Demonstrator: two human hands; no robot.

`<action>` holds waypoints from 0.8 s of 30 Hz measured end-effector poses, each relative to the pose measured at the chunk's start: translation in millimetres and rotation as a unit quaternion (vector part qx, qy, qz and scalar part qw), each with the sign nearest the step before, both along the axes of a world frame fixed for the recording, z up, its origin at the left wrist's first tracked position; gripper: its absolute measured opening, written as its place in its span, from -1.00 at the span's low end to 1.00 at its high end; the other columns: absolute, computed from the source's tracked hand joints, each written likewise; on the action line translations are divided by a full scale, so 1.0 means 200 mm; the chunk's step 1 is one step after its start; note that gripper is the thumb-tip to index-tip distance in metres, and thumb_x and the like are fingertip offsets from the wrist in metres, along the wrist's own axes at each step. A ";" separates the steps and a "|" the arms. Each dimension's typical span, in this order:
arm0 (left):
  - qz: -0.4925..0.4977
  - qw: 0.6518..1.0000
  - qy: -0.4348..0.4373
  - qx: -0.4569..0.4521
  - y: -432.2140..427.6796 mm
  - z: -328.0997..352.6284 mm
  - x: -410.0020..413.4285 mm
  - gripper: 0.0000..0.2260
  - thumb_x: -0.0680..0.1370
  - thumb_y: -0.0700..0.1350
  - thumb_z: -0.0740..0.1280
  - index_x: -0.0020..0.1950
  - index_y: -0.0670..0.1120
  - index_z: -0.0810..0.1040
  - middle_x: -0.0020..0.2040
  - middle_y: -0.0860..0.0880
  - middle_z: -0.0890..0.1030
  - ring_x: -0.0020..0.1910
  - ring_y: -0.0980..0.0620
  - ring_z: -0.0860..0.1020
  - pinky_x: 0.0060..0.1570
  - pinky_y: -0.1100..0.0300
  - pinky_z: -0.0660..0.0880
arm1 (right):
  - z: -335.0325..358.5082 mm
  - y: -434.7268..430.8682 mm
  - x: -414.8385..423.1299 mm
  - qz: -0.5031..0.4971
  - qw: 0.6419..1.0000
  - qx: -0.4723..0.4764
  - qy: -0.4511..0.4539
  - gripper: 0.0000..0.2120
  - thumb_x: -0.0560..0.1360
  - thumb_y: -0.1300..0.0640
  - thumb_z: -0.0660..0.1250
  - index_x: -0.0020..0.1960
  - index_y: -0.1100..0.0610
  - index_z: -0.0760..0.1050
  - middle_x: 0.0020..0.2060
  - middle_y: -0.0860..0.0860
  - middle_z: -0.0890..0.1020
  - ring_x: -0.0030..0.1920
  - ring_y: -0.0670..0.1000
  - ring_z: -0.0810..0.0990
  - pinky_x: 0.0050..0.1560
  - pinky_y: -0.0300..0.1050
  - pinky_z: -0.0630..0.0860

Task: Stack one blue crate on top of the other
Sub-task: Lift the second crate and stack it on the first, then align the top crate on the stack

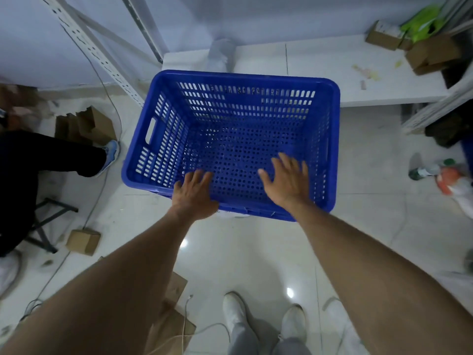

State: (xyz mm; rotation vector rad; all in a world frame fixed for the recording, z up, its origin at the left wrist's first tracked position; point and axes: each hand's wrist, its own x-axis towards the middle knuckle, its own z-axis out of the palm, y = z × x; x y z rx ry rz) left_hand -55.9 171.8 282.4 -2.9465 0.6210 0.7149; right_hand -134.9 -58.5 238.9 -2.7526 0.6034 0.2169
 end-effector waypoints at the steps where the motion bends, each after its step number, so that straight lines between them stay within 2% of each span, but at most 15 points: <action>1: -0.039 0.999 0.017 0.026 0.02 0.00 0.01 -0.22 0.36 0.17 0.35 0.53 0.07 0.15 0.50 -0.01 0.29 0.48 -0.11 0.22 0.43 -0.26 0.24 | 0.01 0.09 -0.03 0.030 0.999 0.022 0.016 -0.32 0.56 -0.37 -0.08 0.47 0.04 0.31 0.52 0.03 0.28 0.47 0.13 0.25 0.51 0.25 0.05; 5: -0.121 0.987 0.048 0.092 0.07 -0.03 0.02 -0.12 0.34 0.19 0.38 0.58 0.13 0.07 0.57 0.02 0.21 0.55 -0.09 0.15 0.48 -0.30 0.11 | 0.04 0.34 -0.09 0.092 0.989 0.067 0.096 -0.24 0.50 -0.46 -0.11 0.52 -0.03 0.25 0.52 -0.02 0.29 0.48 0.11 0.24 0.50 0.26 0.04; 7: -0.143 0.982 0.056 0.107 0.07 -0.05 0.03 -0.11 0.32 0.18 0.41 0.58 0.16 0.06 0.57 0.04 0.23 0.55 -0.08 0.16 0.48 -0.31 0.09 | 0.05 0.40 -0.10 0.096 0.986 0.070 0.113 -0.21 0.46 -0.49 -0.03 0.52 -0.03 0.24 0.50 -0.03 0.33 0.46 0.11 0.27 0.47 0.24 0.10; 10: -0.154 0.980 0.060 0.111 0.09 -0.09 0.06 -0.11 0.33 0.15 0.45 0.57 0.18 0.08 0.55 0.06 0.29 0.54 -0.08 0.22 0.48 -0.32 0.07 | 0.02 0.45 -0.10 0.088 0.987 0.059 0.118 -0.20 0.40 -0.46 0.19 0.49 -0.03 0.25 0.43 -0.02 0.41 0.38 0.13 0.38 0.38 0.22 0.28; 12: -0.150 0.981 0.068 0.098 0.11 -0.14 0.09 -0.14 0.34 0.11 0.45 0.56 0.18 0.10 0.52 0.05 0.34 0.51 -0.08 0.28 0.47 -0.31 0.12 | -0.01 0.47 -0.09 0.080 0.988 0.043 0.125 -0.30 0.40 -0.33 0.34 0.43 -0.03 0.31 0.34 -0.01 0.47 0.26 0.13 0.48 0.24 0.16 0.43; 15: -0.131 0.988 0.068 0.052 0.13 -0.21 0.13 -0.27 0.36 0.04 0.44 0.48 0.17 0.21 0.40 0.03 0.48 0.37 -0.10 0.44 0.35 -0.22 0.37 | -0.02 0.46 -0.03 0.062 0.987 0.026 0.146 -0.55 0.45 -0.03 0.45 0.30 0.00 0.46 0.22 -0.01 0.52 0.09 0.11 0.58 0.01 0.04 0.54; 17: -0.123 0.991 0.051 0.021 0.14 -0.25 0.15 -0.40 0.39 0.03 0.43 0.39 0.15 0.32 0.29 0.02 0.57 0.25 -0.11 0.54 0.22 -0.12 0.50 | -0.03 0.45 -0.01 0.059 0.985 0.020 0.160 -0.67 0.45 0.18 0.44 0.20 0.06 0.52 0.14 0.03 0.56 0.03 0.12 0.61 -0.03 0.02 0.58; 19: -0.139 0.989 0.042 0.026 0.13 -0.25 0.15 -0.55 0.43 0.04 0.42 0.31 0.12 0.42 0.19 0.02 0.62 0.15 -0.10 0.59 0.11 -0.04 0.56 | -0.01 0.45 0.01 0.073 0.982 0.016 0.175 -0.73 0.45 0.32 0.39 0.12 0.12 0.56 0.02 0.07 0.60 -0.04 0.12 0.62 -0.06 0.02 0.59; 22: -0.175 0.983 0.021 0.055 0.10 -0.25 0.16 -0.75 0.53 -0.05 0.35 0.21 0.06 0.55 0.07 -0.04 0.66 0.05 -0.11 0.62 -0.04 0.01 0.54 | -0.01 0.45 0.01 0.096 0.978 -0.006 0.184 -0.78 0.46 0.40 0.33 0.02 0.15 0.58 -0.20 0.07 0.57 -0.21 0.10 0.55 -0.14 0.00 0.55; 24: -0.197 0.978 0.003 0.071 0.08 -0.26 0.17 -0.82 0.57 -0.12 0.32 0.15 -0.01 0.60 0.02 -0.09 0.66 0.01 -0.14 0.64 -0.07 0.00 0.53 | -0.01 0.45 0.00 0.105 0.979 -0.023 0.174 -0.79 0.45 0.42 0.32 -0.03 0.17 0.57 -0.26 0.07 0.51 -0.26 0.09 0.48 -0.20 -0.01 0.50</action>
